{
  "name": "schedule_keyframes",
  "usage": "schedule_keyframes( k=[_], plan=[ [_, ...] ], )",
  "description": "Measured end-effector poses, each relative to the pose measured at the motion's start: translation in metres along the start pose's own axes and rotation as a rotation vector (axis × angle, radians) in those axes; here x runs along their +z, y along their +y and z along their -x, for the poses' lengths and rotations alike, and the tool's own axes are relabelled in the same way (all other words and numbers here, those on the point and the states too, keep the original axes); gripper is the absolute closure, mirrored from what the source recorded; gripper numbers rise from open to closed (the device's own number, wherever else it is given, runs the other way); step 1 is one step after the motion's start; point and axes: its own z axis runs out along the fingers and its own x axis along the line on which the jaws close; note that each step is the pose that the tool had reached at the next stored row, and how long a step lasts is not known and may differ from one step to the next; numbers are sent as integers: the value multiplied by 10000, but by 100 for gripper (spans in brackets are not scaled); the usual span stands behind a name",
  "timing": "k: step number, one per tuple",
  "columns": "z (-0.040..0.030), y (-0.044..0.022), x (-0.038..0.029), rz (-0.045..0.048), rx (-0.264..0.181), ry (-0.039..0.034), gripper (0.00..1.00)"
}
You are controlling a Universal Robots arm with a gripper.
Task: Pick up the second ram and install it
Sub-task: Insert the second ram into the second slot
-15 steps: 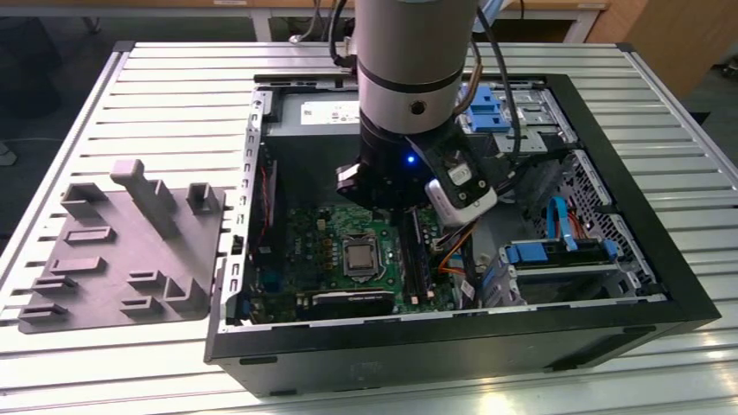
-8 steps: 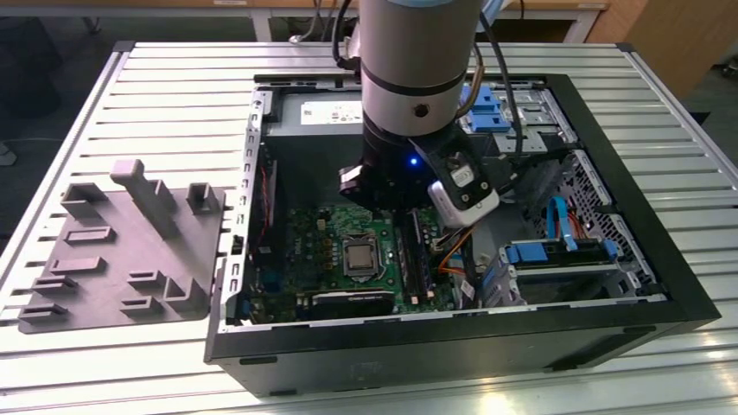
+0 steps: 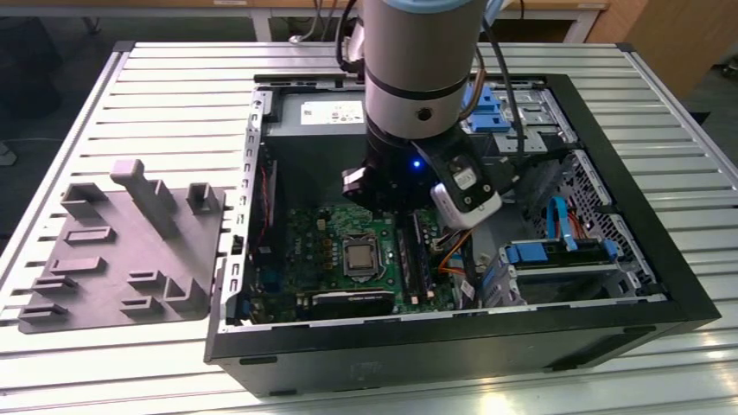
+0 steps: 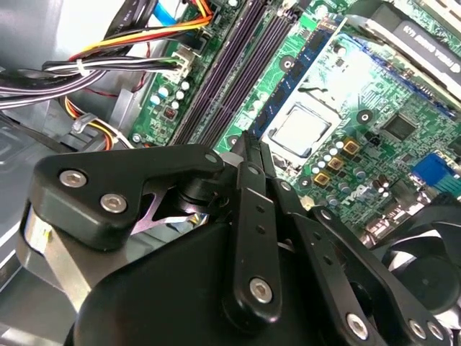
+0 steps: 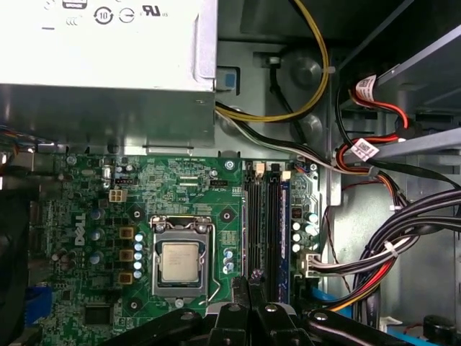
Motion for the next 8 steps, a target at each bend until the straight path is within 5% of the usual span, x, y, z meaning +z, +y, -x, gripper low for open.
schedule_keyframes(
  k=[8],
  plan=[
    [7,-1,26,1,0,0,88]
  ],
)
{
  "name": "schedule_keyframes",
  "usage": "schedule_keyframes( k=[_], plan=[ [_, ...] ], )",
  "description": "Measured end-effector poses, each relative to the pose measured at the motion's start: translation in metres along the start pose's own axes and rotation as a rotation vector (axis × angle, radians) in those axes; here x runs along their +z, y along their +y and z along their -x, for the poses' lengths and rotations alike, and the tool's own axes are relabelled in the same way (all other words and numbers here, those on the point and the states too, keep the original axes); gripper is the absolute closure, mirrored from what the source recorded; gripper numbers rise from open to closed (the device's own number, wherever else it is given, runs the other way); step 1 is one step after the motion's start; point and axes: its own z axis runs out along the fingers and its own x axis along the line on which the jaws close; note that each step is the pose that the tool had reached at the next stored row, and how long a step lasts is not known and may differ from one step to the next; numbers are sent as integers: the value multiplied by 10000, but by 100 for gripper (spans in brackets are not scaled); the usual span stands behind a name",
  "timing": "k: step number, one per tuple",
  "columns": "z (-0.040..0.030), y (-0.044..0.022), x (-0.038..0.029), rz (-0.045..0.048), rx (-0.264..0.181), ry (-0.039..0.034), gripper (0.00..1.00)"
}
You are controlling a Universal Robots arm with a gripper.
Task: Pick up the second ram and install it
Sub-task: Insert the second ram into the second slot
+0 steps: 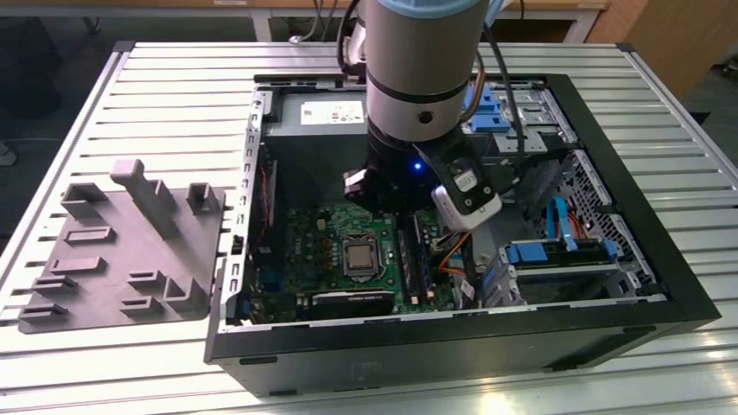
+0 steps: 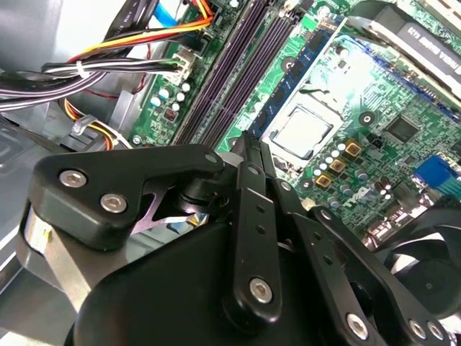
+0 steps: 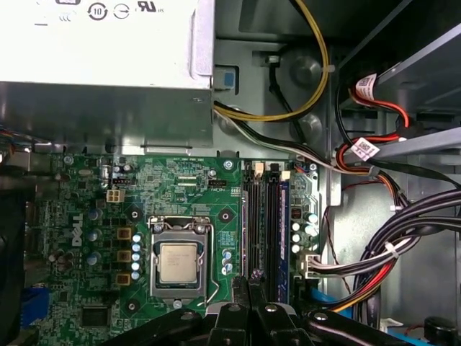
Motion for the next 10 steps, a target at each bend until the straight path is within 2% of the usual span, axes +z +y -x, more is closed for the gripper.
schedule_keyframes(
  k=[10],
  plan=[
    [-1,-2,26,-1,0,1,88]
  ],
)
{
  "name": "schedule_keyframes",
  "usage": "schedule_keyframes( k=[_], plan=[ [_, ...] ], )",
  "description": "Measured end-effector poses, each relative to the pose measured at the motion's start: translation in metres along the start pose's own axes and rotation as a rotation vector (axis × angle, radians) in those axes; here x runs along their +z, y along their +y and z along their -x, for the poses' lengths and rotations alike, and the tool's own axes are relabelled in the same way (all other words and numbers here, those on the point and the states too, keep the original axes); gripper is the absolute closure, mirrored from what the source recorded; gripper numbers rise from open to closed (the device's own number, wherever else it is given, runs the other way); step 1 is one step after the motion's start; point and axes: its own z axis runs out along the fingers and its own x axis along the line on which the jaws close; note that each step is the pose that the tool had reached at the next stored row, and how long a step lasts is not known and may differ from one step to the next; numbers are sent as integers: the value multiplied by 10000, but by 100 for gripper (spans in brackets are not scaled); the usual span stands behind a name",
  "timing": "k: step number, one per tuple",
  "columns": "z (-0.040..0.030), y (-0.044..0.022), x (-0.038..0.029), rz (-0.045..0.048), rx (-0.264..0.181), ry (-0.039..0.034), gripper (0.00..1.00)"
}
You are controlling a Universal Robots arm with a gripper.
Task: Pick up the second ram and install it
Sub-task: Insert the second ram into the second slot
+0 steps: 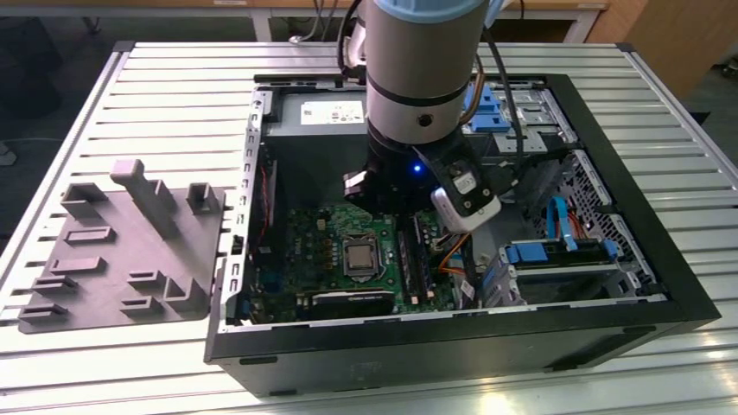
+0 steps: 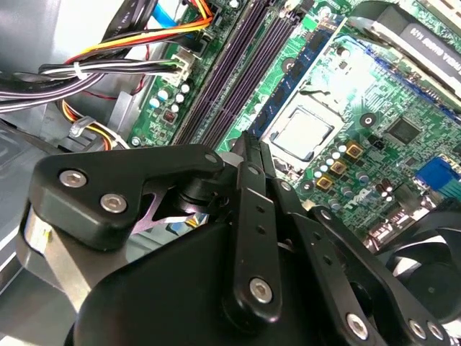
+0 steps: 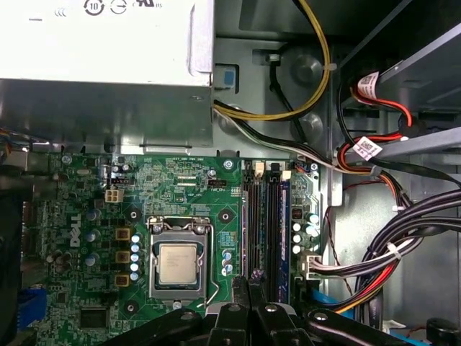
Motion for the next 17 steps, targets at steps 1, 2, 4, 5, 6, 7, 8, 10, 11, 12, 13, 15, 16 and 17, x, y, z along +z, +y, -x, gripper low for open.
schedule_keyframes(
  k=[1,2,4,5,6,7,8,10,11,12,13,15,16,17],
  plan=[
    [0,0,1,0,0,0,88],
    [0,0,2,-1,0,0,88],
    [-1,-1,13,1,0,0,88],
    [-1,-1,19,1,0,0,88],
    [-1,-1,20,0,0,0,88],
    [-1,-1,22,0,0,0,88],
    [-1,-1,25,1,0,0,88],
    [-2,-2,32,2,1,-1,88],
    [-2,-2,35,1,0,0,88],
    [-2,-2,41,2,0,-1,88],
    [-3,-2,48,4,0,-2,88],
    [-3,-3,54,1,0,0,88],
    [-3,-3,57,2,0,0,88],
    [-3,-4,60,2,0,0,88]
  ],
)
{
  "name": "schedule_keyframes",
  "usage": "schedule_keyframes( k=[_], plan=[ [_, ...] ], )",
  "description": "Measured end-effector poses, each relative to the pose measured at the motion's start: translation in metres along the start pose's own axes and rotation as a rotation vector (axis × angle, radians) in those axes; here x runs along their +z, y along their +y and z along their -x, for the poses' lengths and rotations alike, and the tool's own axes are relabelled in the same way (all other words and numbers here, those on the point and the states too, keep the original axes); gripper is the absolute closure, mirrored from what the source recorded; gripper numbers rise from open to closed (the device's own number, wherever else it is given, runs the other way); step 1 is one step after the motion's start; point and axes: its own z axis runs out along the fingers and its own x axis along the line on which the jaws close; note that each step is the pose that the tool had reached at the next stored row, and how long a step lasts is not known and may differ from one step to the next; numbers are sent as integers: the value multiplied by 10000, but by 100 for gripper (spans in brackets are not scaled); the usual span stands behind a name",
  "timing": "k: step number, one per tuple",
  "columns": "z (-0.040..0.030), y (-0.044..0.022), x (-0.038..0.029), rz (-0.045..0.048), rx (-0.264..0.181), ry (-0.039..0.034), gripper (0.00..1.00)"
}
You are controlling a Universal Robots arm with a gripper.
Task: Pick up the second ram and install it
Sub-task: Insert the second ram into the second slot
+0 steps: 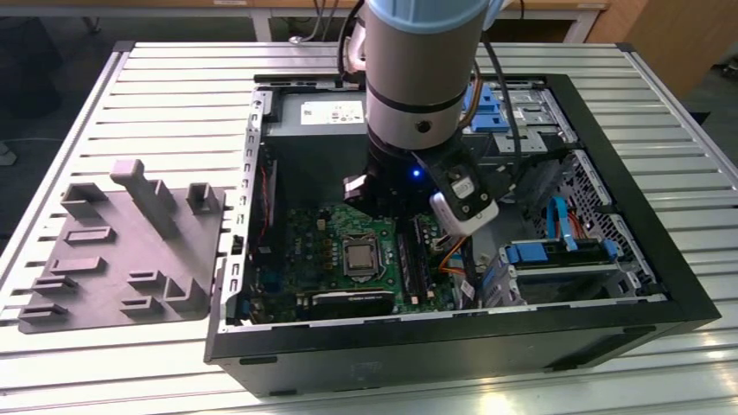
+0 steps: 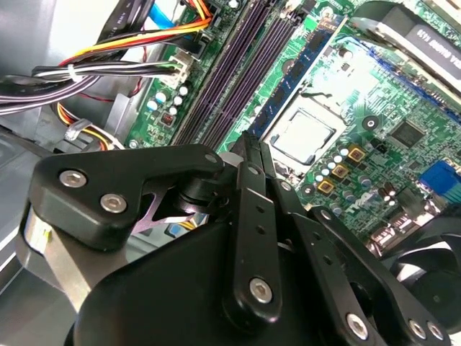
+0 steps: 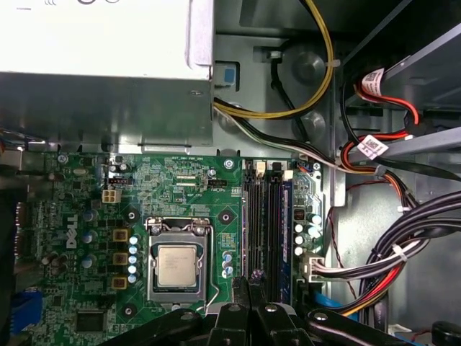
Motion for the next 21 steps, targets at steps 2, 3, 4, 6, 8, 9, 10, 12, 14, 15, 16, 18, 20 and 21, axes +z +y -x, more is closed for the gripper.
schedule_keyframes(
  k=[2,3,4,6,8,9,10,12,14,15,16,18,20,21],
  plan=[
    [0,0,6,0,0,0,88],
    [0,0,9,0,0,0,88],
    [-1,0,11,0,0,0,88],
    [-1,-1,15,0,0,0,88],
    [-1,-1,20,0,0,0,88],
    [-1,-1,22,0,0,0,88],
    [-1,-1,26,2,0,0,88],
    [-2,-2,32,2,0,0,88],
    [-2,-2,39,0,0,0,88],
    [-2,-2,42,0,0,0,88],
    [-2,-3,44,-1,0,0,88],
    [-3,-3,53,0,1,0,88],
    [-3,-3,58,0,0,0,88],
    [-3,-3,59,1,1,0,88]
  ],
)
